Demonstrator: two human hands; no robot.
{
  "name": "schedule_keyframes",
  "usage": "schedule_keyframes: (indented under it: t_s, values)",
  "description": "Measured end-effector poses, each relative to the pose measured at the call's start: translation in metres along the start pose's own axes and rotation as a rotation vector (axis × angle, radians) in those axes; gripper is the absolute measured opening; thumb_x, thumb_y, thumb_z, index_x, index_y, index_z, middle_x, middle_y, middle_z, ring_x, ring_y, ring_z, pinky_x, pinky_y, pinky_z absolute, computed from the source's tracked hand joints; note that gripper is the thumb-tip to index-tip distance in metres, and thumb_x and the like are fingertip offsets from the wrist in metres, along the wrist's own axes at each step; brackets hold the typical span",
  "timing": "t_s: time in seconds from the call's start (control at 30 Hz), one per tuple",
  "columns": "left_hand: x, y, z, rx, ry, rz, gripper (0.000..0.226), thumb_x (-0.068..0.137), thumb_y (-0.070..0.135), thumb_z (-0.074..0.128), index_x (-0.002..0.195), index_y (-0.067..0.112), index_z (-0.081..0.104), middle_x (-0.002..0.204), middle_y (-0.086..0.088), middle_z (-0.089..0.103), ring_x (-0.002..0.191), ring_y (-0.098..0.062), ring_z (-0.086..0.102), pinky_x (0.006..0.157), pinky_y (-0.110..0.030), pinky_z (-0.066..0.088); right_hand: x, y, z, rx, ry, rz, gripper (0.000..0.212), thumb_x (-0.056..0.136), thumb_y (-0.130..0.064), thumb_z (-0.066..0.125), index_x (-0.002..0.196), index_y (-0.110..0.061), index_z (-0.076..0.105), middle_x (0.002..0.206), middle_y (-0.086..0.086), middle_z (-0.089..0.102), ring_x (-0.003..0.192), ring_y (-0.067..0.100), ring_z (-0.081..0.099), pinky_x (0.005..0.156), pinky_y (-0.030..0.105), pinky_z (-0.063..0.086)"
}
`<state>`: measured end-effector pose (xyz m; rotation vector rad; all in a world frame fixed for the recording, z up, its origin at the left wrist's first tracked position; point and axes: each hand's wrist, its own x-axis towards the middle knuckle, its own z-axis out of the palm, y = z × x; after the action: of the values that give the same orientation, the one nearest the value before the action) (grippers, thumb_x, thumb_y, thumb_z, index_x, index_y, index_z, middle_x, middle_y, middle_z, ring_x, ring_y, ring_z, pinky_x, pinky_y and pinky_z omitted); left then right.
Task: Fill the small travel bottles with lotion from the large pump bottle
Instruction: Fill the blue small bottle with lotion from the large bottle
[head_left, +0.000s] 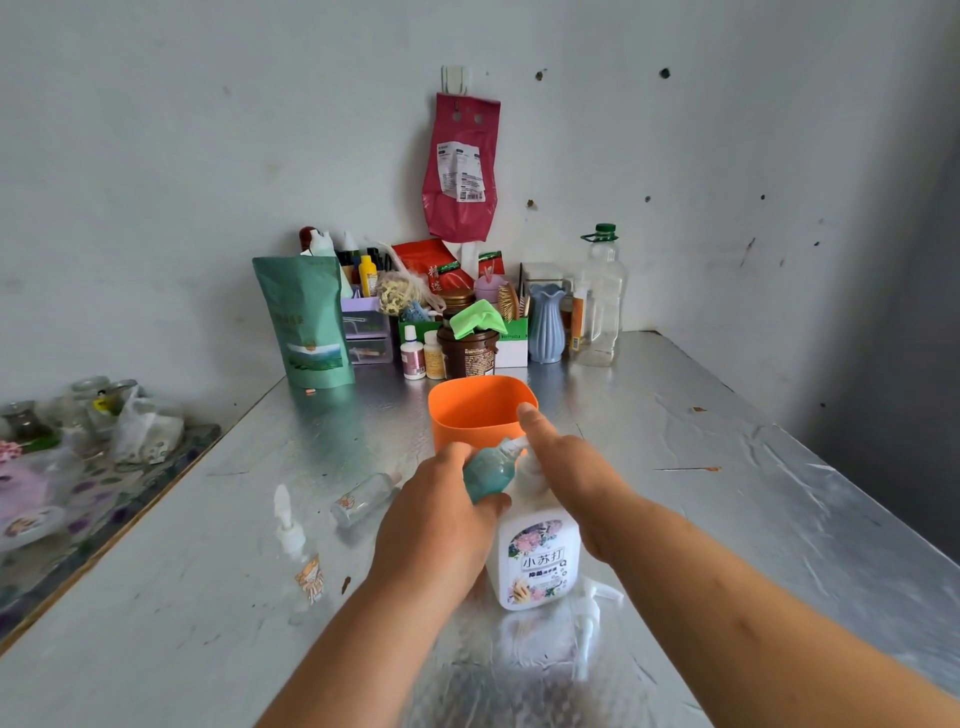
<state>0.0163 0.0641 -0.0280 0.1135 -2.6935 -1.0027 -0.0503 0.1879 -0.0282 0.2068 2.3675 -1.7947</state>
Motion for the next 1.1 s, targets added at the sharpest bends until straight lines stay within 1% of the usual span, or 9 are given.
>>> schedule_keyframes:
  t_s: [0.27,0.33,0.4,0.47,0.6,0.7,0.77,0.97,1.1]
  values:
    - [0.003,-0.002,0.001,0.007,0.008,-0.005,0.030,0.083,0.037,0.070,0.108,0.034,0.054,0.109,0.010,0.064,0.100,-0.018,0.061,0.084,-0.037,0.051,0.001,-0.004,-0.002,-0.132,0.062,-0.047,0.063,0.096,-0.059,0.034,0.128,-0.008,0.055,0.120,0.014,0.059,0.104,0.028,0.055,0.087,0.035,0.039]
    - [0.003,-0.003,0.002,0.005,0.010,0.001,0.031,0.083,0.037,0.071,0.110,0.035,0.054,0.110,0.011,0.064,0.101,-0.017,0.061,0.084,-0.037,0.051,0.002,0.002,-0.001,-0.195,0.059,-0.103,0.061,0.098,-0.055,0.034,0.128,-0.007,0.055,0.111,0.014,0.059,0.099,0.028,0.056,0.087,0.035,0.042]
    - [0.002,-0.004,0.003,0.009,0.004,0.003,0.032,0.083,0.037,0.071,0.111,0.035,0.055,0.110,0.012,0.064,0.101,-0.017,0.061,0.084,-0.036,0.051,0.000,0.006,0.002,-0.170,0.097,-0.132,0.070,0.094,-0.060,0.035,0.119,0.001,0.058,0.097,0.016,0.057,0.092,0.032,0.058,0.083,0.038,0.045]
    - [0.002,-0.003,0.003,0.013,-0.002,-0.003,0.030,0.084,0.037,0.070,0.110,0.035,0.055,0.109,0.012,0.064,0.101,-0.017,0.061,0.084,-0.036,0.051,-0.002,0.006,0.002,-0.145,0.111,-0.128,0.072,0.092,-0.063,0.037,0.114,0.002,0.059,0.103,0.021,0.061,0.101,0.038,0.060,0.086,0.043,0.047]
    - [0.000,-0.001,0.001,0.002,-0.007,-0.010,0.029,0.084,0.038,0.069,0.109,0.036,0.054,0.109,0.013,0.064,0.100,-0.017,0.061,0.084,-0.038,0.052,-0.006,-0.003,-0.003,-0.064,0.029,-0.015,0.062,0.092,-0.064,0.038,0.117,-0.011,0.057,0.112,0.011,0.060,0.097,0.025,0.052,0.082,0.034,0.036]
    - [-0.001,0.000,0.000,0.002,-0.005,0.000,0.027,0.084,0.038,0.069,0.106,0.034,0.054,0.106,0.011,0.064,0.098,-0.018,0.061,0.083,-0.038,0.052,-0.006,-0.003,-0.003,-0.017,-0.021,0.015,0.078,0.087,-0.073,0.038,0.128,-0.009,0.056,0.128,0.010,0.058,0.111,0.027,0.051,0.090,0.037,0.035]
    - [0.000,0.001,-0.001,0.012,0.001,0.003,0.027,0.084,0.038,0.069,0.105,0.033,0.053,0.106,0.010,0.063,0.098,-0.018,0.061,0.083,-0.037,0.051,-0.005,-0.001,-0.003,0.015,-0.031,0.026,0.080,0.087,-0.073,0.038,0.134,-0.011,0.052,0.134,0.010,0.055,0.120,0.028,0.049,0.092,0.039,0.034]
    - [0.001,0.001,-0.001,0.000,0.000,0.004,0.028,0.084,0.037,0.070,0.107,0.034,0.053,0.108,0.010,0.063,0.100,-0.018,0.061,0.084,-0.037,0.051,-0.005,-0.001,-0.002,0.055,-0.045,0.016,0.072,0.089,-0.069,0.040,0.131,-0.012,0.055,0.122,0.006,0.057,0.105,0.022,0.048,0.088,0.034,0.033]
    - [0.002,0.000,0.001,-0.010,0.001,0.001,0.028,0.084,0.037,0.070,0.107,0.035,0.053,0.108,0.011,0.063,0.100,-0.018,0.061,0.084,-0.037,0.051,-0.003,-0.001,-0.001,0.040,-0.014,0.004,0.071,0.089,-0.069,0.040,0.128,-0.012,0.056,0.122,0.006,0.059,0.105,0.024,0.051,0.086,0.034,0.033]
